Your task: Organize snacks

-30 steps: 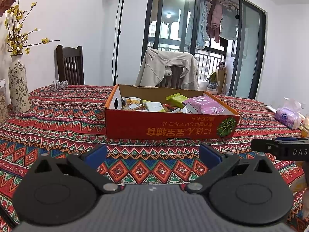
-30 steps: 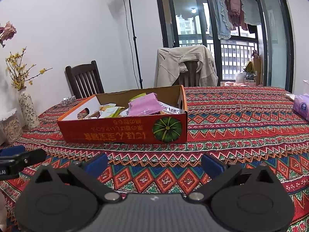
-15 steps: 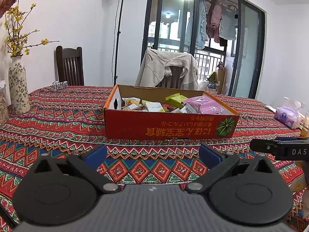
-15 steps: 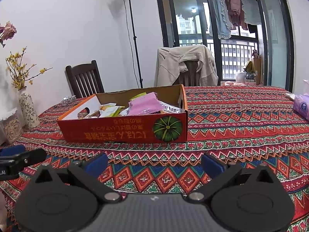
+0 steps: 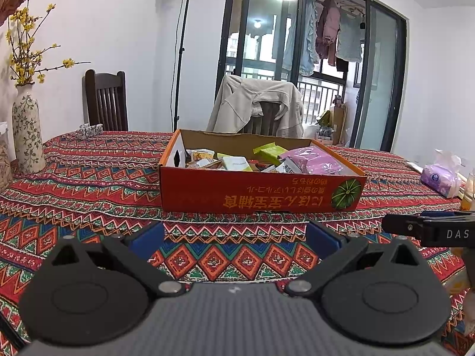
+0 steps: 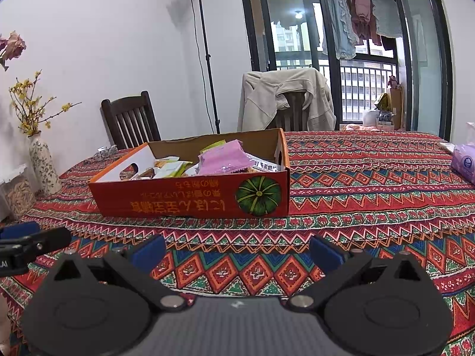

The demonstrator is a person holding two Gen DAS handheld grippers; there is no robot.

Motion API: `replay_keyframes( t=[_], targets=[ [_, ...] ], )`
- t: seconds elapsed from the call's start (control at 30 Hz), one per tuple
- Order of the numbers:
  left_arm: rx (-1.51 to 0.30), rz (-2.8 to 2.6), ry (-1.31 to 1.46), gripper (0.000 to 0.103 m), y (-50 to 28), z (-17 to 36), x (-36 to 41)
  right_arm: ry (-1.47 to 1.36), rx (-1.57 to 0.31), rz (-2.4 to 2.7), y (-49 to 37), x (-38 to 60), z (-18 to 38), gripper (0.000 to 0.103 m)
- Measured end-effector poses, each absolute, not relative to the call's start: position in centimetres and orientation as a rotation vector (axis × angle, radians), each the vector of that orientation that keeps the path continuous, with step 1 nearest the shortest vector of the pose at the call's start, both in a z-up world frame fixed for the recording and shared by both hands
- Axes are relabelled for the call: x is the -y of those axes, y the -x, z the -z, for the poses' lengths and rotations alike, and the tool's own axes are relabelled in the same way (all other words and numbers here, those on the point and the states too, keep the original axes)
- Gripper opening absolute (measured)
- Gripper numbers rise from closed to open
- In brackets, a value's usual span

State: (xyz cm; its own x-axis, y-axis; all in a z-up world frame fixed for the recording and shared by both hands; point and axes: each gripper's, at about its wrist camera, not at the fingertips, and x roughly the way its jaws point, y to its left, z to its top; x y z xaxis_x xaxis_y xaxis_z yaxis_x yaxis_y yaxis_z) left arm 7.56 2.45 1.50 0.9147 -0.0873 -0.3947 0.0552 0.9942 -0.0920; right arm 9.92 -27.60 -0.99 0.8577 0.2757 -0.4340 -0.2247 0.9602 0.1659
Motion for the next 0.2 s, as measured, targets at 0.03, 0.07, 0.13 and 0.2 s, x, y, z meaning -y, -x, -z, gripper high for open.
replay_keyframes(
  t=[0.03, 0.07, 0.13, 0.2],
  targets=[
    [-0.408, 0.077, 0.077, 0.103, -7.54, -1.48, -2.44, -0.111, -0.472, -0.264, -9.89, 27.54, 1.04, 0.103],
    [-0.412, 0.078, 0.072, 0.103, -7.57, -1.44, -2.42, -0.111, -0.473, -0.265, -9.88, 27.50, 1.07, 0.103],
    [-0.416, 0.078, 0.065, 0.103, -7.74, -1.31, -2.36, -0.109, -0.475, -0.265, -9.88, 27.36, 1.23, 0.103],
    [-0.426, 0.084, 0.082, 0.103, -7.92, -1.22, -2.55, -0.109, -0.477, -0.266, -9.89, 27.26, 1.37, 0.103]
  ],
)
